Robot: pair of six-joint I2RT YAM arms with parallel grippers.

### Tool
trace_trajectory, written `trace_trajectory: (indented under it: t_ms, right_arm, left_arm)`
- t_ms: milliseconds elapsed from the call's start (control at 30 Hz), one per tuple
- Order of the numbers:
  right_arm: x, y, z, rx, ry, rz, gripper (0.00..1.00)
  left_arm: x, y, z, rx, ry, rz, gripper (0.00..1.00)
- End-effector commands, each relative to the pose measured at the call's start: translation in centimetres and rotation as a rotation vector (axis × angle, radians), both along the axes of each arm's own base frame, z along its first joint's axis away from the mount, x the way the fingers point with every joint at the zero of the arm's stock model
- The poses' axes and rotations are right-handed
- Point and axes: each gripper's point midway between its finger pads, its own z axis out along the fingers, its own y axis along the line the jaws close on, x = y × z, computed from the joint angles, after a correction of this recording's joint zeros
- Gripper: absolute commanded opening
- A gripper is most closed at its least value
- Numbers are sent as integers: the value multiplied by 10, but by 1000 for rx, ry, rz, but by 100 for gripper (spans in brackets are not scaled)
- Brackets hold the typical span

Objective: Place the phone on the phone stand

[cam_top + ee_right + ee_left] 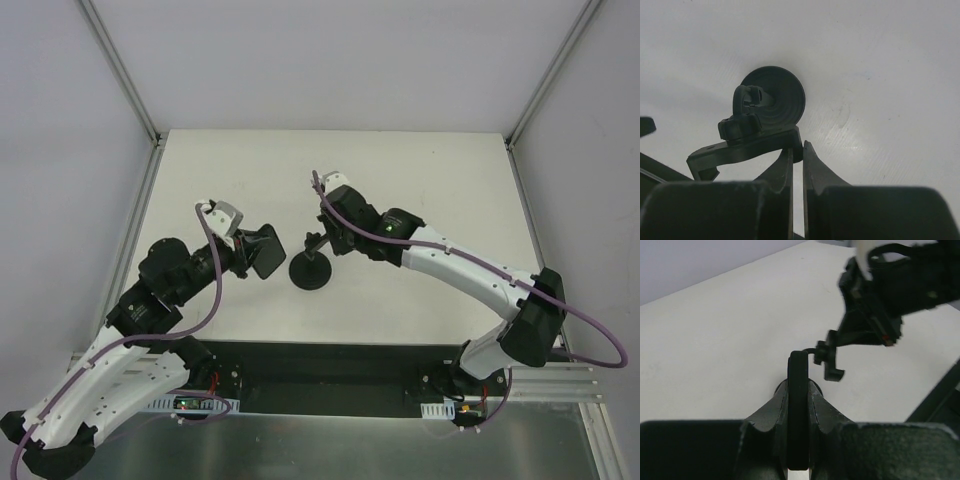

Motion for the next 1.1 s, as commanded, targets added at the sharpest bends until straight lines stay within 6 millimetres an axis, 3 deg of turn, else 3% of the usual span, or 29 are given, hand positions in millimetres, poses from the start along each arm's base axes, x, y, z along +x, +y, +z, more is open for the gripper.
trace_trajectory:
  t_ms: [0,133,200,233,300,333,367,433,500,533,767,1067]
  right_arm:
    - [-13,-3,4,16,49,201,1]
    - [-16,-5,10,30,18,273,1]
    - [-16,-4,11,63,35,314,1]
    - [-15,-4,10,68,40,320,1]
    - [-16,-3,8,93,71,369,0]
    - [-16,-3,6,98,79,382,1]
    - [-16,-1,4,110,93,414,0]
    - [-15,0,6,124,100,436,0]
    - [-14,-1,8,140,106,455,0]
    - [-13,-1,9,146,106,458,0]
    - [-18,5,12,217,130,558,0]
    - [-17,6,11,248,148,583,0]
  left_arm:
    - [-56,-39,64,-82,-209,-409,0]
    - [-98,-61,66,-73,-200,-705,0]
    - [-106,-72,65,-79,-188,-807,0]
    - [-119,-75,69,-88,-191,-903,0]
    - [-119,-86,69,-92,-169,-988,0]
    - [-123,-89,80,-96,-199,-1038,0]
    - [-115,-98,74,-88,-160,-1072,0]
    - [-114,-106,84,-70,-218,-1149,0]
    - [-99,-120,78,-54,-219,-1186,0]
    - [-94,-123,85,-51,-246,-1197,0]
    - [-48,-160,64,-23,-288,-1213,0]
    - [-27,-177,47,-31,-266,-1246,0]
